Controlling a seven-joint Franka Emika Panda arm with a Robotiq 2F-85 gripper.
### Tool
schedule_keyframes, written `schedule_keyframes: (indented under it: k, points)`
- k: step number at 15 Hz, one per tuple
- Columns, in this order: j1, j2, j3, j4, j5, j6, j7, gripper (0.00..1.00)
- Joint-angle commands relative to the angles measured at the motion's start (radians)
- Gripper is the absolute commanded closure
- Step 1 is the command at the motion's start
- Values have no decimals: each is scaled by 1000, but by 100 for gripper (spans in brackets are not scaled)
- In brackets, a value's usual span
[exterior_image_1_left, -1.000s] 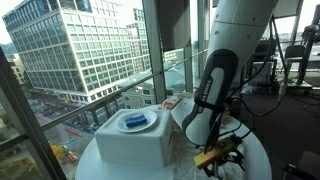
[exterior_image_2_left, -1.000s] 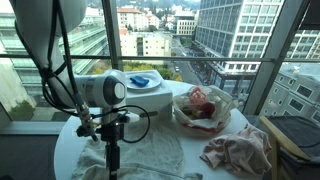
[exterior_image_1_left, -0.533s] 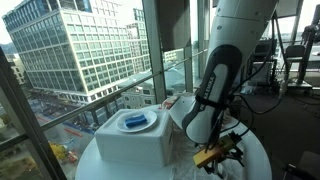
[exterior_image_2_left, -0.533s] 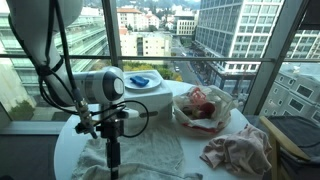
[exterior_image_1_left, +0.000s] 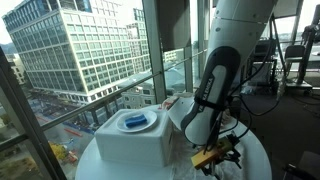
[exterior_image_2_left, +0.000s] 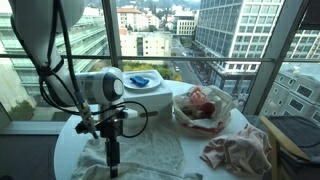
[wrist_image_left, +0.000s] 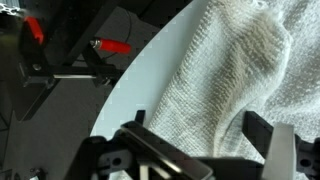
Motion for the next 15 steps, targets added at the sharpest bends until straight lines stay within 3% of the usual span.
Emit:
schedule_keyframes:
  k: [1, 15]
  points:
    - [-10, 18, 22, 20, -3, 2, -3, 0]
    - [6, 24, 18, 12, -27, 93, -5, 0]
